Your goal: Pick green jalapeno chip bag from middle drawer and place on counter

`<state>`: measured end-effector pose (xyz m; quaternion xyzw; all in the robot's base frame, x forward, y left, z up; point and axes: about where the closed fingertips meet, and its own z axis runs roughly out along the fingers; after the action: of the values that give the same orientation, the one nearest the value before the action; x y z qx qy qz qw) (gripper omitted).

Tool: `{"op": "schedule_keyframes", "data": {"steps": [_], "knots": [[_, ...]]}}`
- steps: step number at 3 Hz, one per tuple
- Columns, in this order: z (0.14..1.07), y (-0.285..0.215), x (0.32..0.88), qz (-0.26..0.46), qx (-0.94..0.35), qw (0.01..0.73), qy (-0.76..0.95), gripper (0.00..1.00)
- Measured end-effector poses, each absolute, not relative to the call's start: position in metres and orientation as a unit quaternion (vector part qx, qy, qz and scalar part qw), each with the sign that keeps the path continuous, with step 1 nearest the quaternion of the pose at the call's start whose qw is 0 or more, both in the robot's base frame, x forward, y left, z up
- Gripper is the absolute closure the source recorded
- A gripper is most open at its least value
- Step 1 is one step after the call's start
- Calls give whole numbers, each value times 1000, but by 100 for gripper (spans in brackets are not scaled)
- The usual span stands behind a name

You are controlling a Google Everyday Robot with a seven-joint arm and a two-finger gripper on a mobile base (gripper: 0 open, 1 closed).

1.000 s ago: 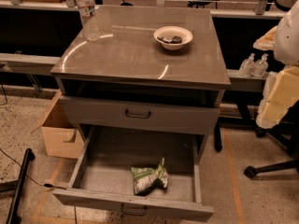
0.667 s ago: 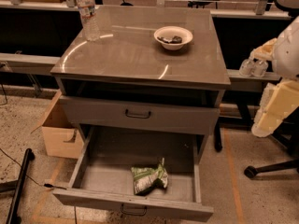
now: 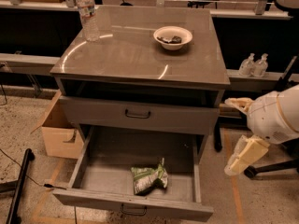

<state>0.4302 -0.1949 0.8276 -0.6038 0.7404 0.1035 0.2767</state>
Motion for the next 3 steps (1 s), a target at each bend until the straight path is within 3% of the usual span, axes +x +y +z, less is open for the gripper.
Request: {"op": "schedule_keyframes", "data": {"steps": [1,3], "knots": [[769,-172,435,132,-606,308,721,0],[769,-171,434,133,-601,313,724,0]]}}
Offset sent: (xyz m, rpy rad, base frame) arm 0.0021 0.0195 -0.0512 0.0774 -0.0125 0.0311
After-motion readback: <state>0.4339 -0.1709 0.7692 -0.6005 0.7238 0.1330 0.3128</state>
